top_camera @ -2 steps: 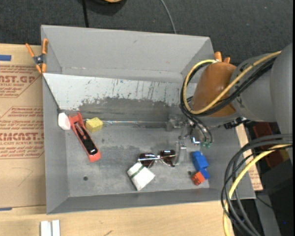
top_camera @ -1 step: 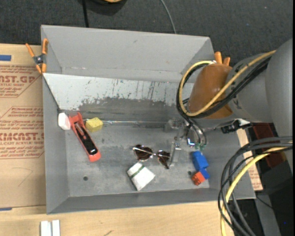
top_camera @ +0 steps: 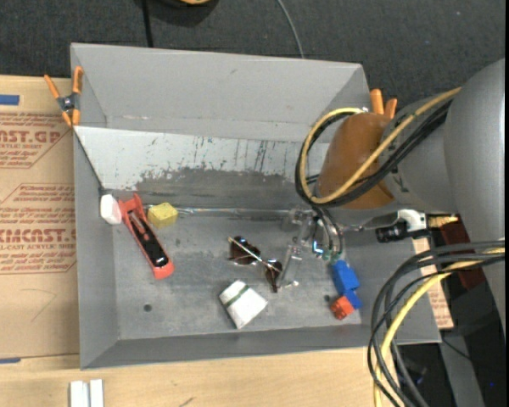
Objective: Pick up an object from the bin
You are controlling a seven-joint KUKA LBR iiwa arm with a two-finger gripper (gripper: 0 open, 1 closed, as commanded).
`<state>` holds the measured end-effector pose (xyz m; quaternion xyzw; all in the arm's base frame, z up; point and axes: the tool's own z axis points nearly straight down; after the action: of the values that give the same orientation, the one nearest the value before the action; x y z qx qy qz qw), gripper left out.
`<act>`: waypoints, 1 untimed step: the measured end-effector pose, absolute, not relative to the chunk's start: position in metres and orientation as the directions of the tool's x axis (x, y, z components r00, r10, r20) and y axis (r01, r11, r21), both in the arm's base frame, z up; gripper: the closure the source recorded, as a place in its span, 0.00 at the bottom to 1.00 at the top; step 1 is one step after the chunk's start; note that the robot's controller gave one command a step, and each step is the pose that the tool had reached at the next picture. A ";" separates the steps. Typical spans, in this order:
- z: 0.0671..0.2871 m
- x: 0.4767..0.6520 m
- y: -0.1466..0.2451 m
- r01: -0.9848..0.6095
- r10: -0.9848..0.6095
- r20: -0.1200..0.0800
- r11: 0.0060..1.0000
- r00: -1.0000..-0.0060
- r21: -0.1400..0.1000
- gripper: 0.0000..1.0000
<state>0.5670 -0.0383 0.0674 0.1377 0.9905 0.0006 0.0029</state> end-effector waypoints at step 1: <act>0.070 0.552 0.007 -0.099 -0.099 -0.010 0.995 -0.995 0.000 1.00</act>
Offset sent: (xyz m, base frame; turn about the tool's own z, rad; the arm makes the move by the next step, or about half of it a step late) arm 0.0000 0.0000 0.0000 0.0000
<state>0.5523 0.0072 0.0701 -0.0497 0.9988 0.0003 0.0050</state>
